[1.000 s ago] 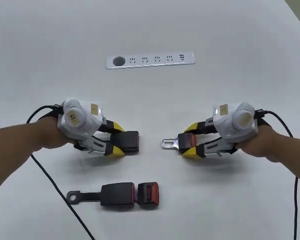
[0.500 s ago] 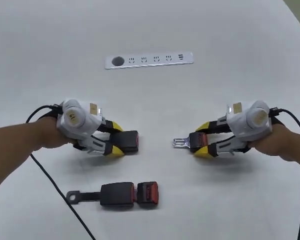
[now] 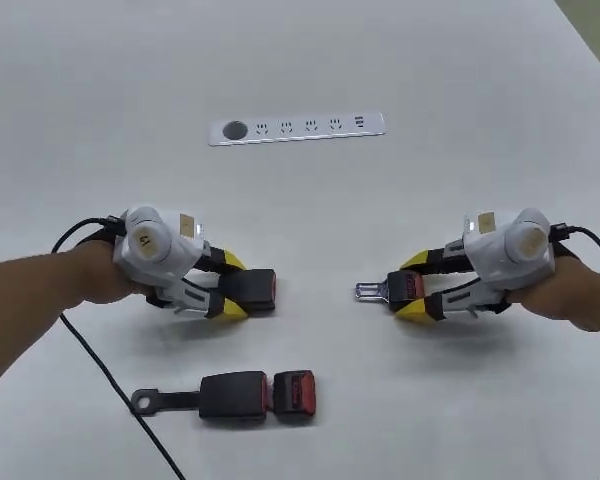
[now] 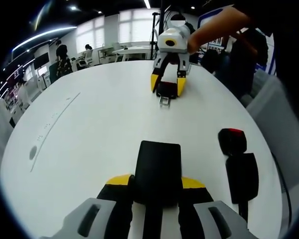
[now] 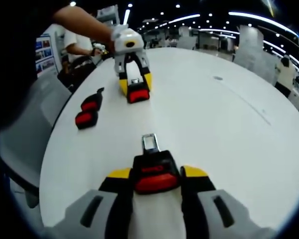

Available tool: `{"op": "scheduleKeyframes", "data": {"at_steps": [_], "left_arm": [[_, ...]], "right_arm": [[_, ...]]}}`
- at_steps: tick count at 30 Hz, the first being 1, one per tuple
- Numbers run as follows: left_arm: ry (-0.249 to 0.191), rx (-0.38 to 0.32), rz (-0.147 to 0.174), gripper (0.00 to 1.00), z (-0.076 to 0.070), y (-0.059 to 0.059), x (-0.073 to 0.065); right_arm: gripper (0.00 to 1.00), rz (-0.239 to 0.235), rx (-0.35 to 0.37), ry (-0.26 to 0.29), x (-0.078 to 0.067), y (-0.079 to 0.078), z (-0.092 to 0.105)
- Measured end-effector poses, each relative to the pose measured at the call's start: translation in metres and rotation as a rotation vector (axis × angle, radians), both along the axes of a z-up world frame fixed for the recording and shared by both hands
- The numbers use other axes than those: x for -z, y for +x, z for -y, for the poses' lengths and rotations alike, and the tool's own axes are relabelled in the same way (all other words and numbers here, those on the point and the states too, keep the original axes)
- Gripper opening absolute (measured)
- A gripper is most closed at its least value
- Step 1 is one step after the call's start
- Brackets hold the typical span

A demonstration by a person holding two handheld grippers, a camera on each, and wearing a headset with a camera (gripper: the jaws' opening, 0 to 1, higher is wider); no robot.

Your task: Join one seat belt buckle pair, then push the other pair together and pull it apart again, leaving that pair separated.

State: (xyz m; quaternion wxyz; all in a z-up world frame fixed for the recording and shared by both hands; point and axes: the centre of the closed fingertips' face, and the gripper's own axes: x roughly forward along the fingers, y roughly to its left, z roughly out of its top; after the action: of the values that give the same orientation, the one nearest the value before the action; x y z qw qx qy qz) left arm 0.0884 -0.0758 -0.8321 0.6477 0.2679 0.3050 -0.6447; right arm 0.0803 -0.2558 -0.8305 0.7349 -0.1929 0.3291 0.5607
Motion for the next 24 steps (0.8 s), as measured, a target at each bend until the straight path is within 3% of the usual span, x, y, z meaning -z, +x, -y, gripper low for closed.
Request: {"op": "scheduleKeyframes", "data": {"at_steps": [4, 6, 8, 10, 14, 17, 20, 22, 24], "left_arm": [[0.016, -0.004, -0.009, 0.37, 0.001, -0.001, 0.000], [0.025, -0.017, -0.047, 0.42, 0.003, -0.004, -0.002], [0.031, -0.051, -0.056, 0.52, 0.003, 0.001, 0.000], [0.017, -0.088, -0.054, 0.61, 0.004, 0.007, -0.002], [-0.015, -0.161, -0.056, 0.66, 0.004, 0.013, -0.014], [-0.053, -0.222, -0.047, 0.76, 0.004, 0.018, -0.023], [-0.081, -0.285, -0.029, 0.79, 0.000, 0.023, -0.032], [-0.097, -0.326, -0.002, 0.81, -0.004, 0.025, -0.041], [-0.122, -0.398, -0.001, 0.84, -0.009, 0.028, -0.047]], "right_arm": [[0.38, -0.011, 0.013, -0.004, 0.000, 0.000, -0.001], [0.39, -0.015, 0.023, -0.003, -0.001, -0.001, -0.002], [0.40, -0.012, 0.042, -0.013, -0.001, 0.000, -0.002], [0.43, -0.013, 0.081, 0.020, -0.007, 0.002, -0.006], [0.56, 0.021, 0.143, 0.040, -0.017, 0.012, -0.008], [0.60, 0.052, 0.192, 0.058, -0.025, 0.018, -0.011], [0.65, 0.080, 0.235, 0.046, -0.024, 0.024, -0.009], [0.69, 0.093, 0.270, 0.072, -0.030, 0.024, -0.012], [0.73, 0.106, 0.316, 0.082, -0.035, 0.025, -0.013]]}}
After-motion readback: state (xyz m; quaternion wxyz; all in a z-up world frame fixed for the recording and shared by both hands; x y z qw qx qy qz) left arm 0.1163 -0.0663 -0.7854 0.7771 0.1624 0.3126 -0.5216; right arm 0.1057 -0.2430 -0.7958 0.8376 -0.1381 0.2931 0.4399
